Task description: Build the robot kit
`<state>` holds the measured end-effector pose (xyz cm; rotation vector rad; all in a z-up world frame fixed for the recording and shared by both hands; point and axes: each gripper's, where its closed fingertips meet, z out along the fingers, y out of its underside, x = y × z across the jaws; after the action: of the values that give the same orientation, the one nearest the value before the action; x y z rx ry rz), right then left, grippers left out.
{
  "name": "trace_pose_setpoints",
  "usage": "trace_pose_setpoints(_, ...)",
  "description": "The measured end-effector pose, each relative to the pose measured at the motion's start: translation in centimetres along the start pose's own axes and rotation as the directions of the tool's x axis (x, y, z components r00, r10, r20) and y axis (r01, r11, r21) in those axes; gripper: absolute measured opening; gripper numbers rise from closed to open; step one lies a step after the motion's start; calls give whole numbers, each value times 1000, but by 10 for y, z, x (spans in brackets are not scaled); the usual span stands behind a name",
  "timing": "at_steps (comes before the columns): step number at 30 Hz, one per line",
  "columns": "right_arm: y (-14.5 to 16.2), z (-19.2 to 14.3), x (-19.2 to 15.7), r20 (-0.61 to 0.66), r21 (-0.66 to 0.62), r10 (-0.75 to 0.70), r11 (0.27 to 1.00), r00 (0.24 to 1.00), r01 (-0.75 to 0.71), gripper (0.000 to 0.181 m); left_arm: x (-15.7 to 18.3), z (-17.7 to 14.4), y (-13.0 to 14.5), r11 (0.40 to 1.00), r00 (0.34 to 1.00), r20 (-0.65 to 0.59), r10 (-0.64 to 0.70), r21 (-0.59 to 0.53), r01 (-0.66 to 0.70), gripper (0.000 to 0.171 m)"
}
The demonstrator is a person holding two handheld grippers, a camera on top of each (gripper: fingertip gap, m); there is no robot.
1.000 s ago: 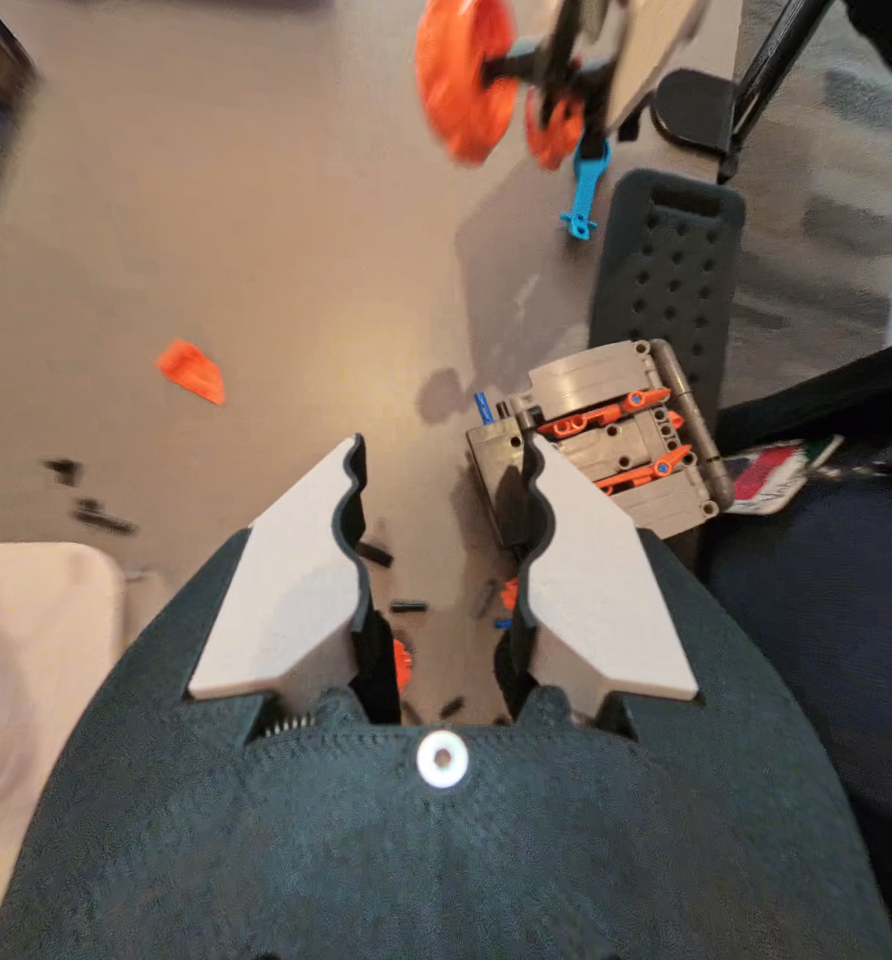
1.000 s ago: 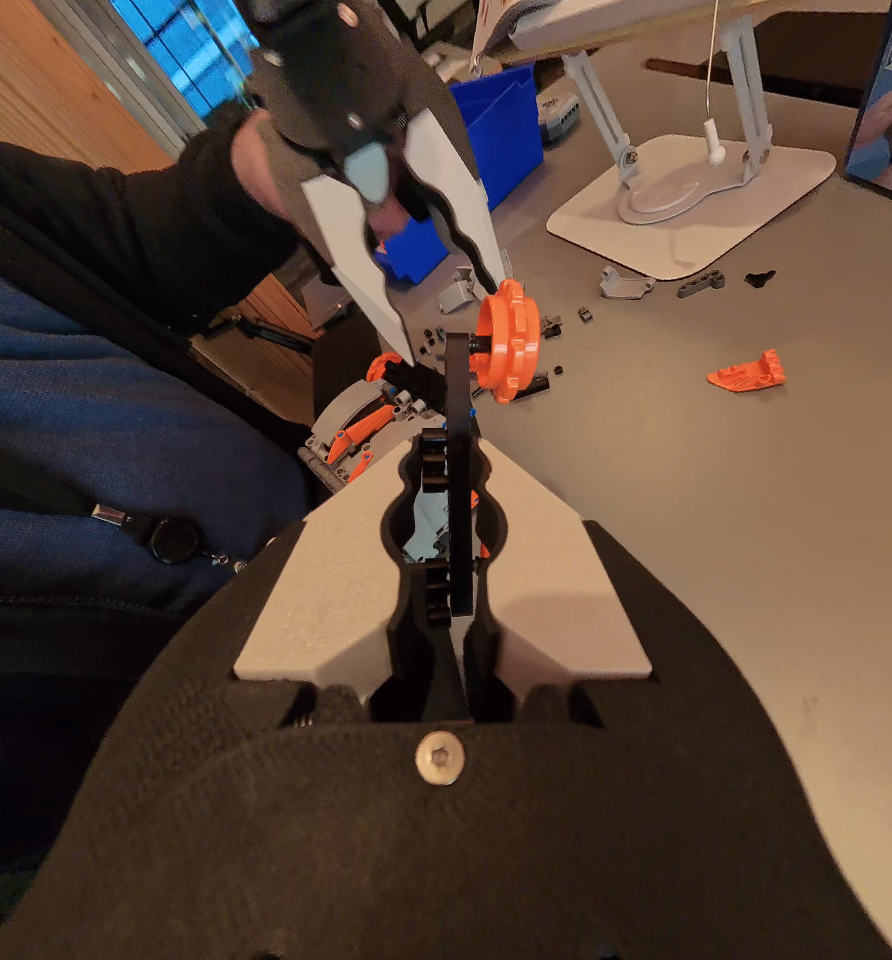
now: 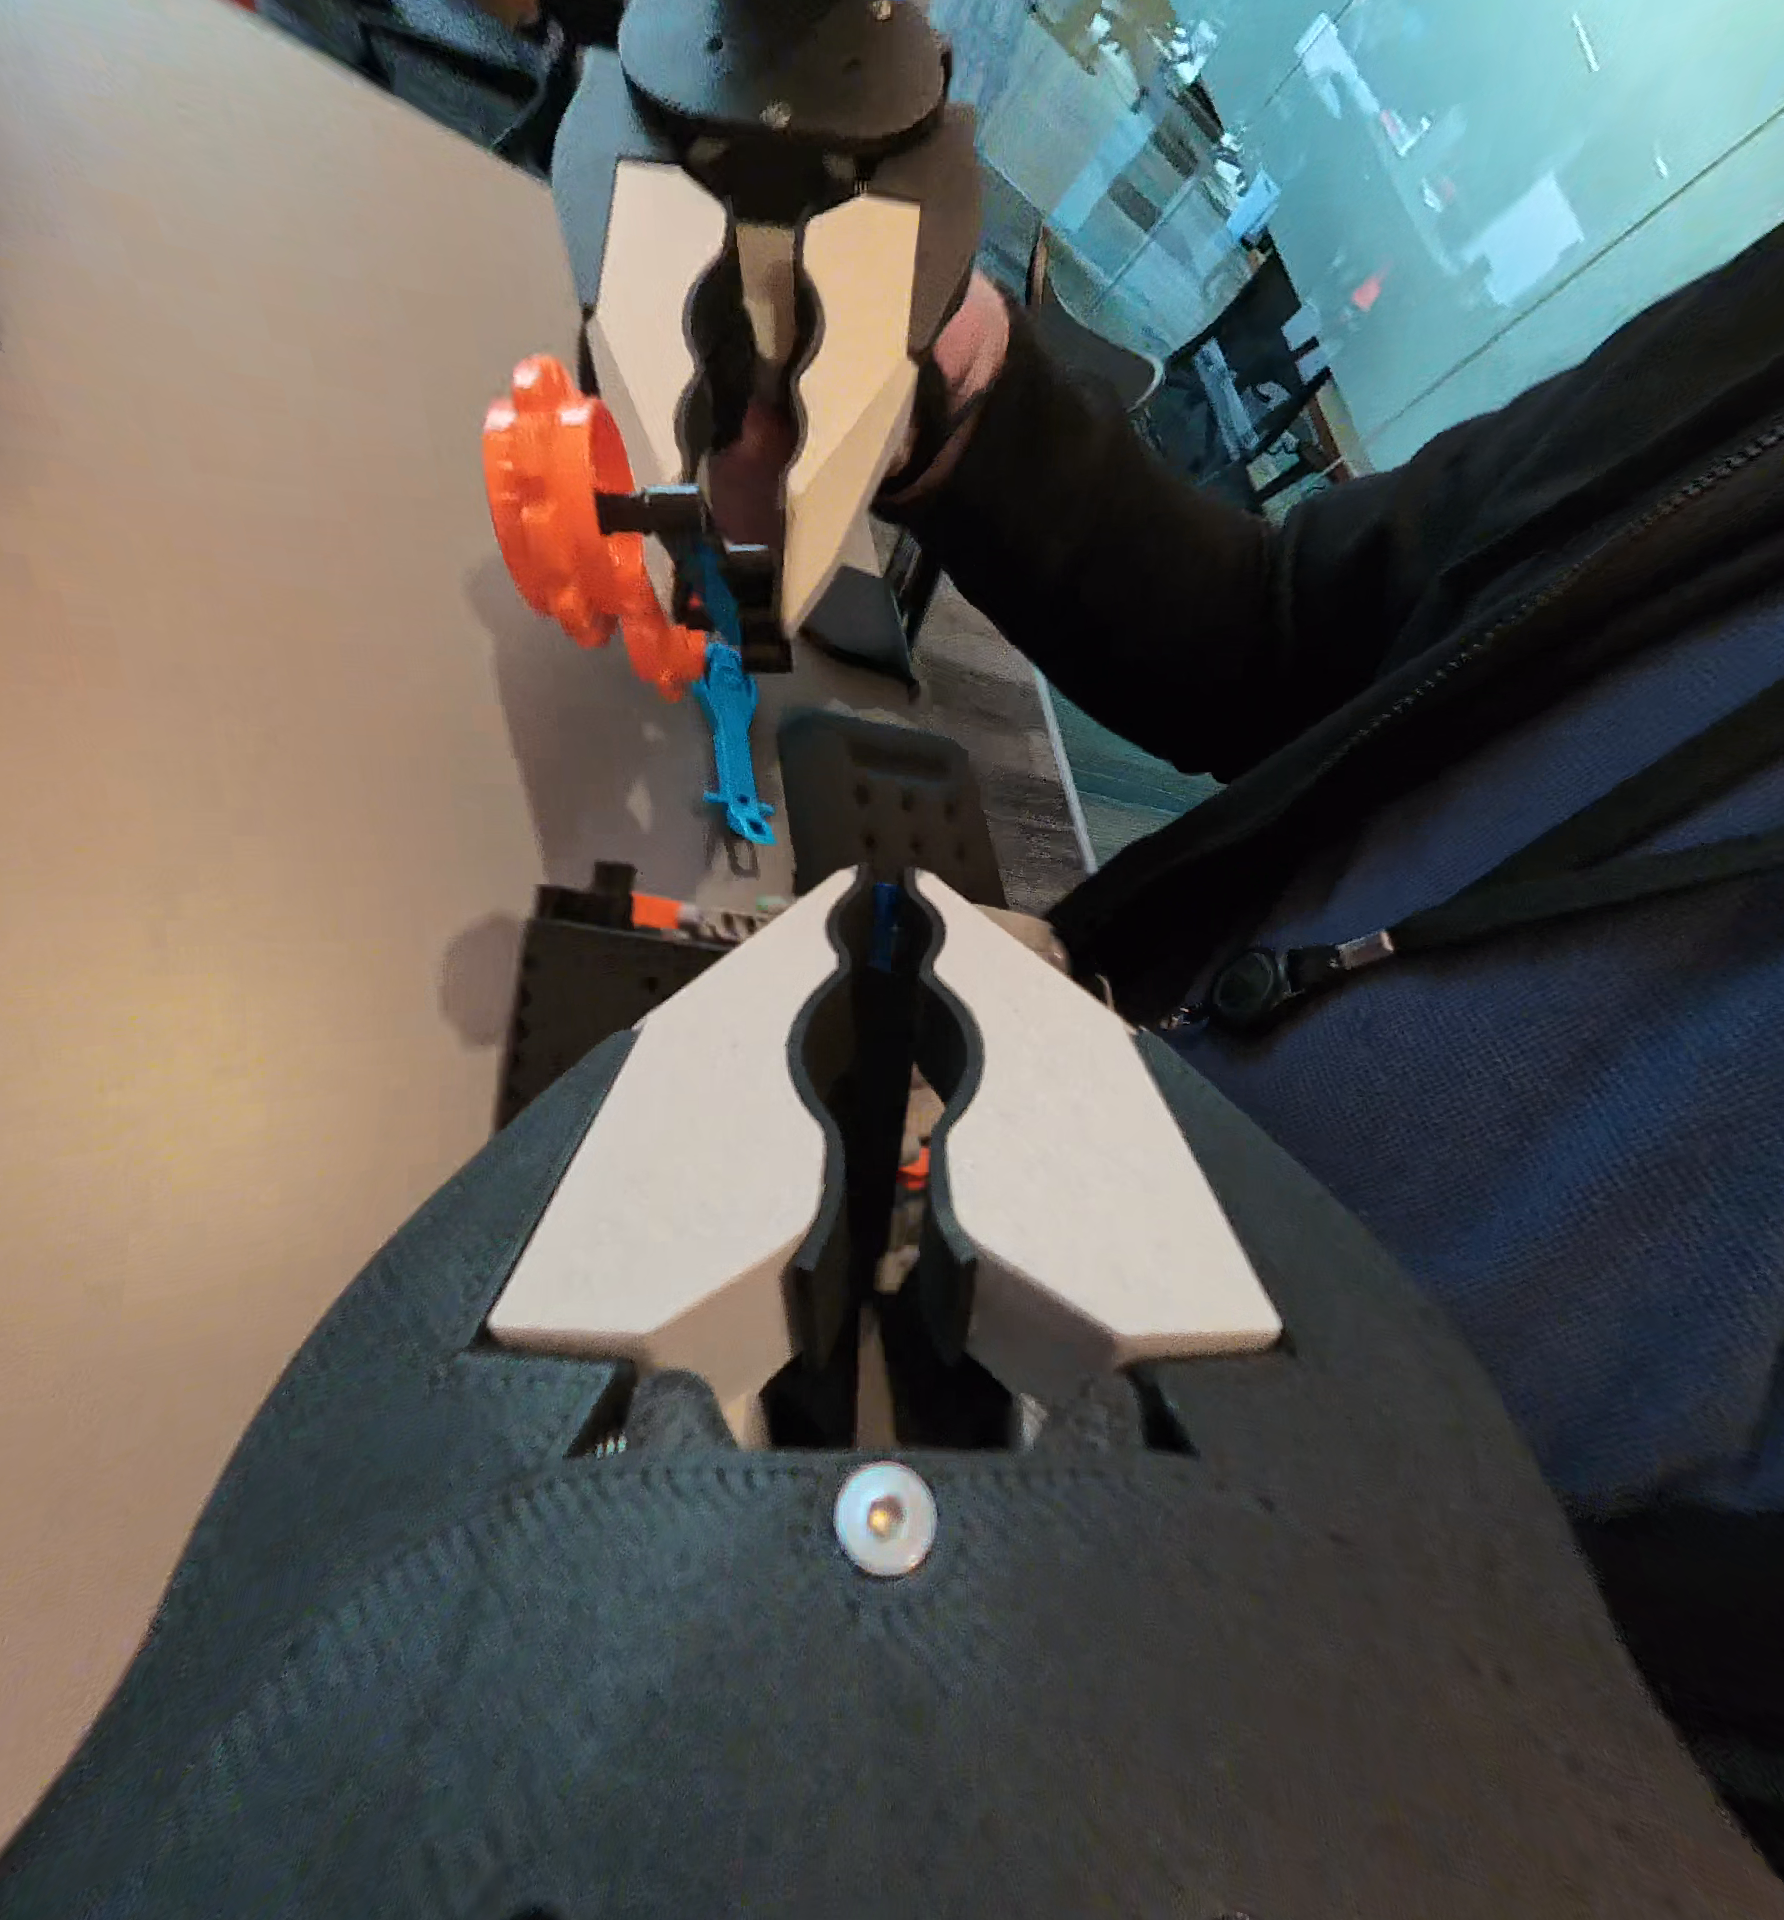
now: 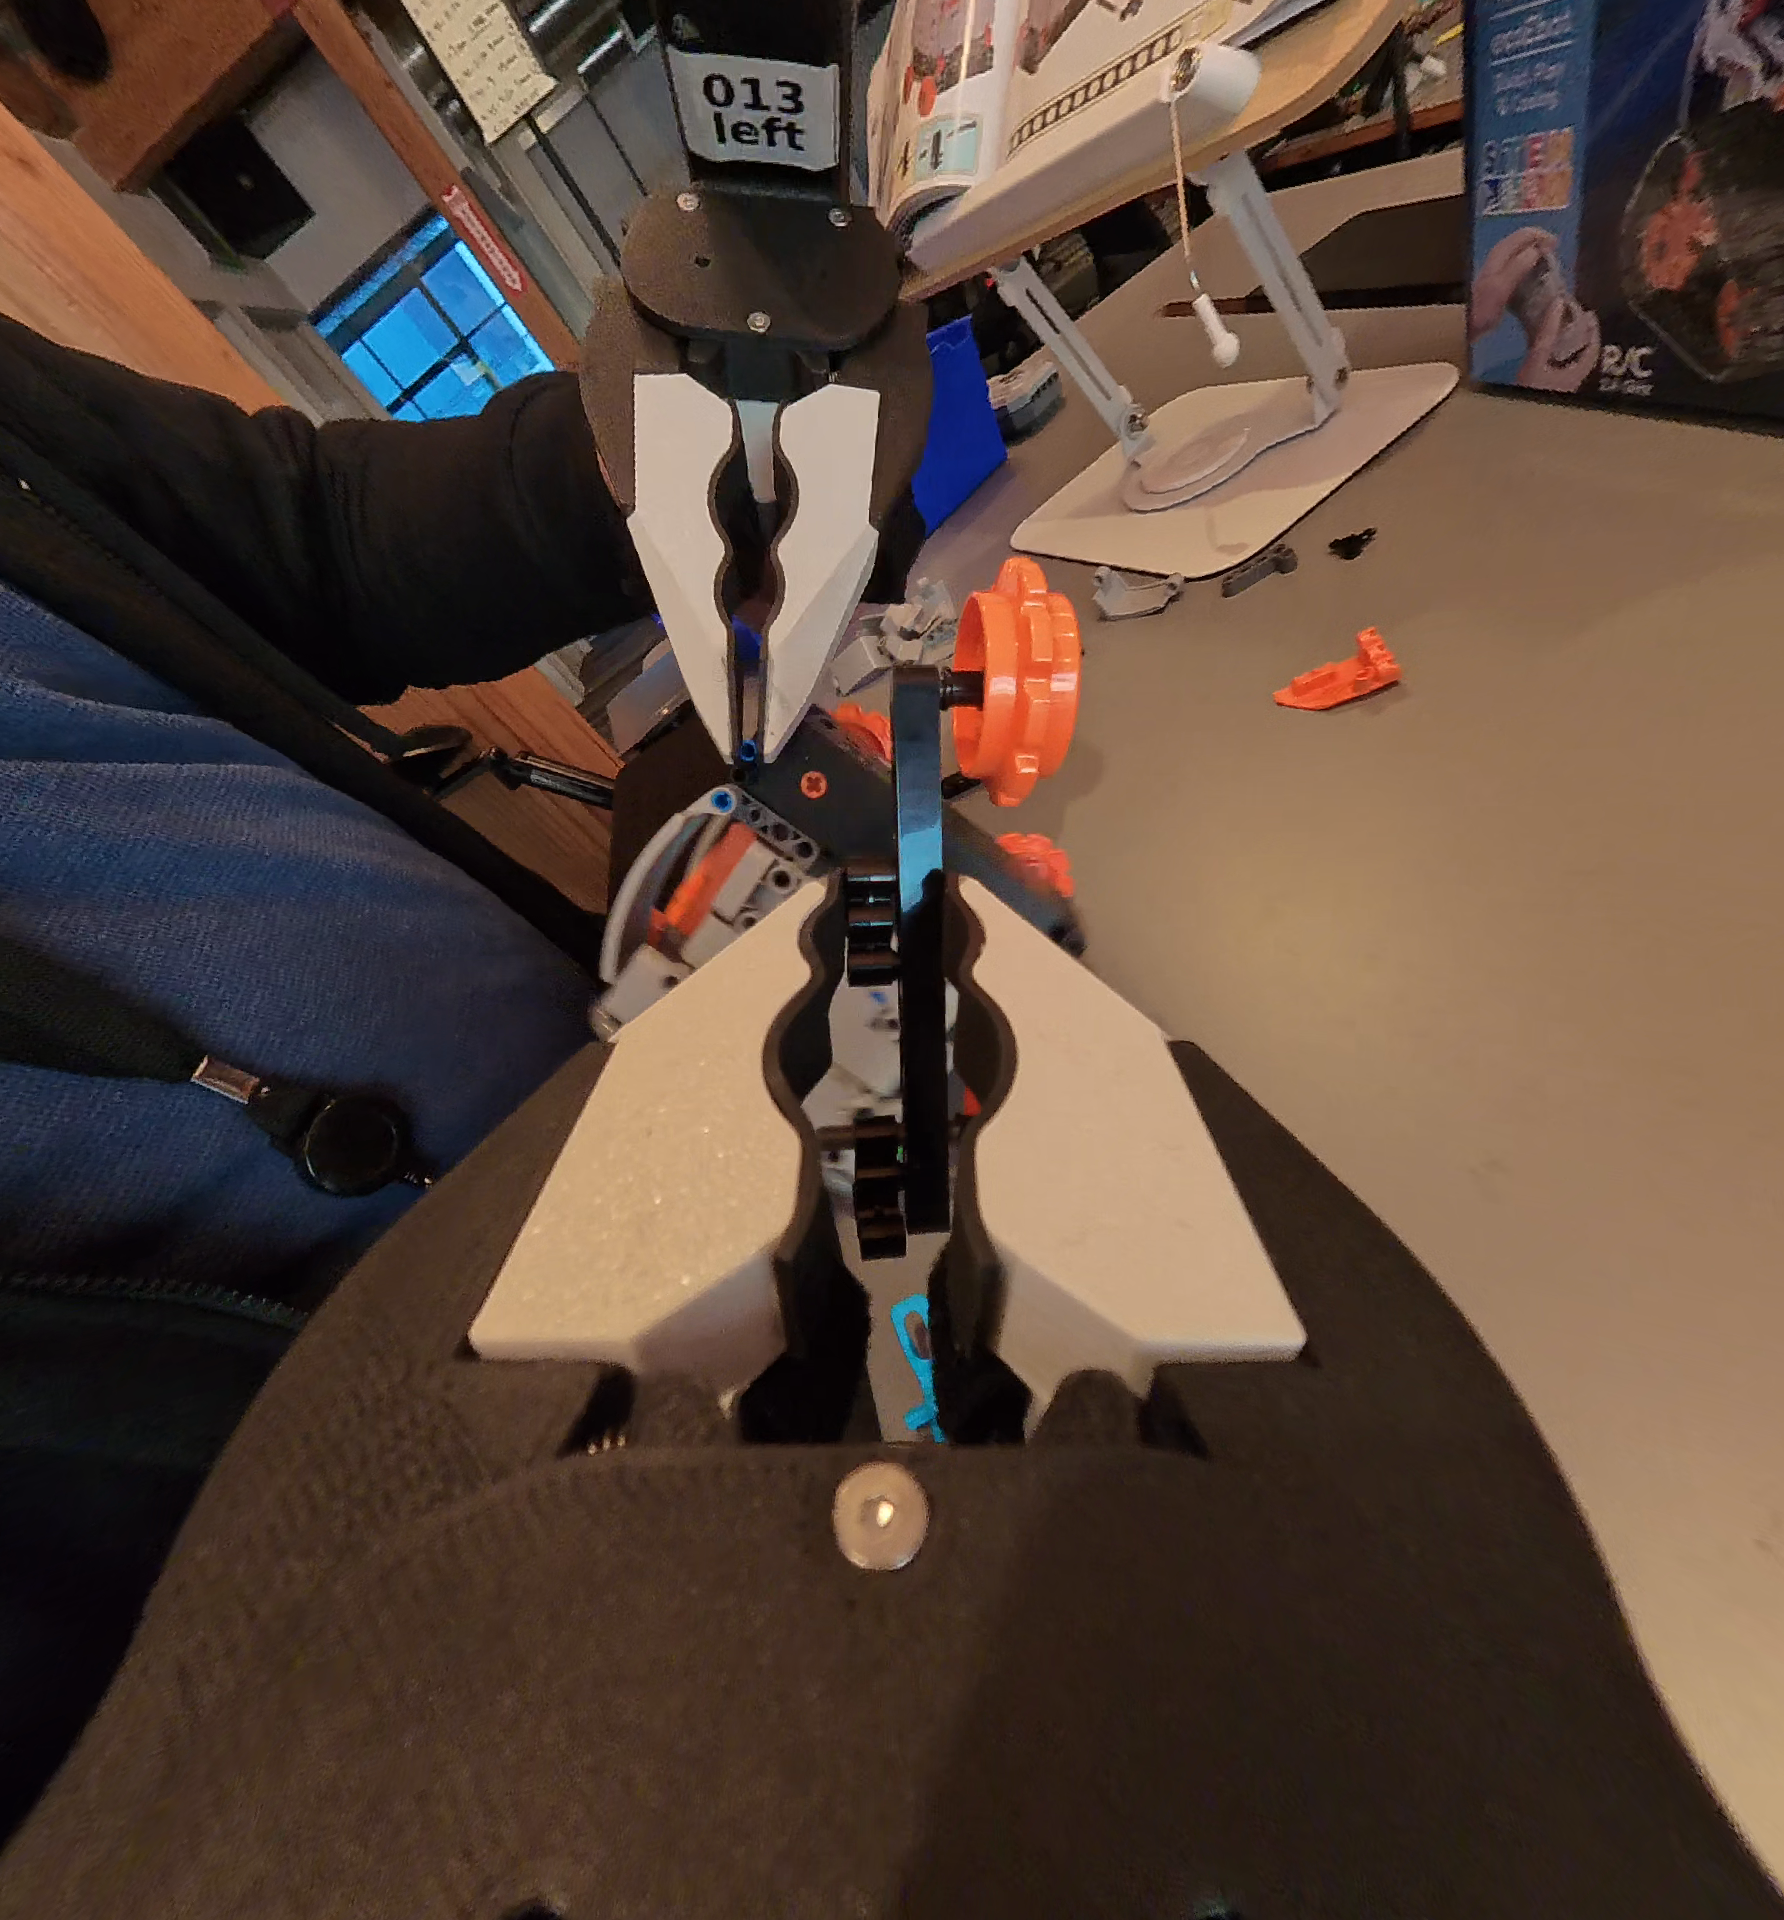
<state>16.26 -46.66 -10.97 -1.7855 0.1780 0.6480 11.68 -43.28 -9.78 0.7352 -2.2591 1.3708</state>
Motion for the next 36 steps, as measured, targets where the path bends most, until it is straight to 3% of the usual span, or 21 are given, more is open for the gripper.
trace_pose_setpoints(2,-3,-7,2,-20,23,2,1000,1000,-1,15,-1,-5,-7,997,998,5,67,36,-67,3)
trace_pose_setpoints(4,-4,-13,4,-40,32,-3,999,999,4,15,-5,-9,5,989,989,25,147,6,-148,2)
trace_pose_setpoints(7,-2,-14,6,-53,28,4,1000,999,-3,15,-17,-16,26,986,985,54,162,20,-164,3)
trace_pose_setpoints(15,-3,10,5,-99,-45,-40,998,994,35,15,-27,-31,58,988,987,104,126,77,-135,4)
trace_pose_setpoints(21,-8,22,4,-194,-82,-86,994,977,71,15,-31,-56,62,970,981,175,87,211,-123,12)
trace_pose_setpoints(26,-21,31,-9,-280,-141,-240,968,929,208,15,-28,-86,53,939,963,266,50,315,-136,27)
trace_pose_setpoints(29,-28,40,-13,-354,-304,-467,877,810,372,15,-16,-94,33,922,960,272,63,352,-160,43)
trace_pose_setpoints(33,-42,59,-32,-303,-485,-739,663,602,570,15,3,-90,2,915,940,312,138,323,-242,52)
trace_pose_setpoints(36,-48,67,-34,-251,-602,-854,506,455,618,16,16,-81,-11,907,934,299,193,309,-287,54)
